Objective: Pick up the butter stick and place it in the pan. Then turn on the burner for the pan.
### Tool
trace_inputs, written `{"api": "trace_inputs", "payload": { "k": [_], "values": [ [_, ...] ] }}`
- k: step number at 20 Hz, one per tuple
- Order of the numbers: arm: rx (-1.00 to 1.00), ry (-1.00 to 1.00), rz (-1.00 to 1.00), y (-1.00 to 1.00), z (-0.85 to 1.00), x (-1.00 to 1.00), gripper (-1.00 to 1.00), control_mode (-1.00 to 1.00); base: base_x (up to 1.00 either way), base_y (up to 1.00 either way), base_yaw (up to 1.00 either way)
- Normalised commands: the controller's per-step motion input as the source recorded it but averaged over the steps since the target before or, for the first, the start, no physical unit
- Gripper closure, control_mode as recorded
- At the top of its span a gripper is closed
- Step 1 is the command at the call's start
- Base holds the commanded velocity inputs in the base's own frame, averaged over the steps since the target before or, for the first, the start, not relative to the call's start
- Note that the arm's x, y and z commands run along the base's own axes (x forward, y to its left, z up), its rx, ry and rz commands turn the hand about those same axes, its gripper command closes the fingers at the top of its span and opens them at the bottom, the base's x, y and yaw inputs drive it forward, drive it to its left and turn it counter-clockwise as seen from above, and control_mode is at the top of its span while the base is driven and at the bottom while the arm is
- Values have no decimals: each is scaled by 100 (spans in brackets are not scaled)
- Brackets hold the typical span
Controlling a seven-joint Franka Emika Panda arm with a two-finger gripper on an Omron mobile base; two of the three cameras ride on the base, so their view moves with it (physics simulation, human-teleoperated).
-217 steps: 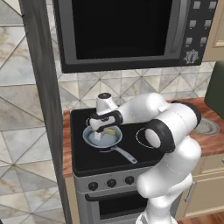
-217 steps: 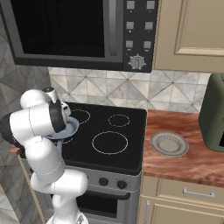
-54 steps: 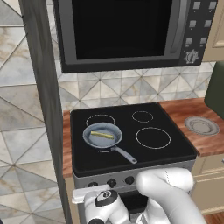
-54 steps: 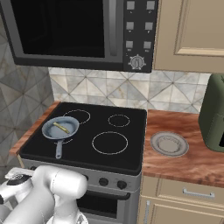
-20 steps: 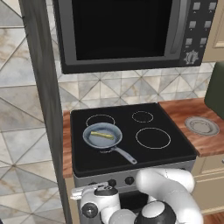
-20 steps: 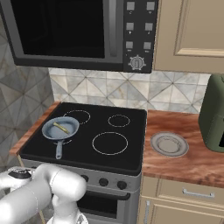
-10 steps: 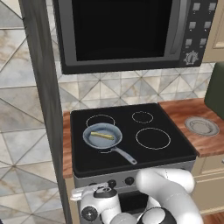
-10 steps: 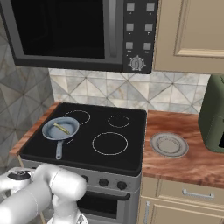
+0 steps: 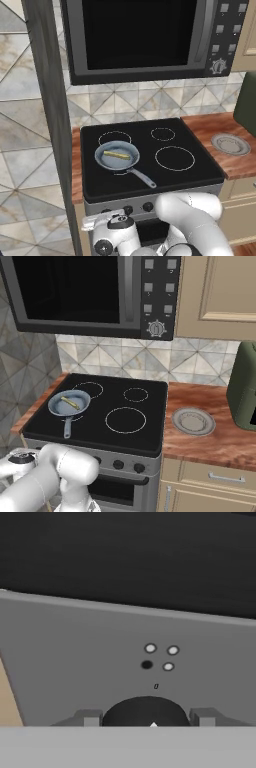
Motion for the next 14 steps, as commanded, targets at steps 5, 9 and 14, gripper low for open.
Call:
{"api": "trace_inputs", "payload": {
  "k": [5,9,14],
  "values": [
    [-45,12,0,11,-28,-35,100,-100,0,0,0],
    [-47,9,0,18,-33,-33,100,-100,0,0,0],
    [-46,6,0,29,-48,-47,100,-100,0,0,0]
  ]
}}
